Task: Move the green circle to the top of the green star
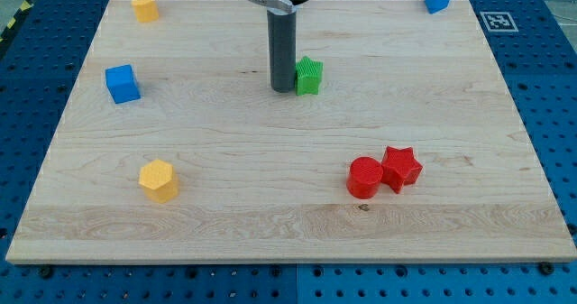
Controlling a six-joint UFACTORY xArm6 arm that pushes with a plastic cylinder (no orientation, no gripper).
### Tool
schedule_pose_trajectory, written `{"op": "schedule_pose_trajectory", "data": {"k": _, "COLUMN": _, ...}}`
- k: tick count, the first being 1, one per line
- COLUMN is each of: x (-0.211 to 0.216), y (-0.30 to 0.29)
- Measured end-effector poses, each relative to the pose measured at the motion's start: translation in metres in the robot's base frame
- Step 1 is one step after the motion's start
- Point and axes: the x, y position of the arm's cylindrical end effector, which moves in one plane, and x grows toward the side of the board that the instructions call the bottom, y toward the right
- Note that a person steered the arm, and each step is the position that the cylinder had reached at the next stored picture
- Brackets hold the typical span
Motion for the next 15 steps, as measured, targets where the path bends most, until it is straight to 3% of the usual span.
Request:
{"op": "schedule_pose_trajectory", "data": {"k": 2, "x": -0.041, "y": -0.003}}
{"op": "schedule_pose_trajectory", "data": {"k": 6, "x": -0.184, "y": -0.048}}
{"op": "schedule_pose_trajectory", "data": {"k": 12, "x": -0.188, "y": 0.03}}
{"op": "schedule_pose_trajectory", "data": {"k": 15, "x": -0.161, "y": 0.052}}
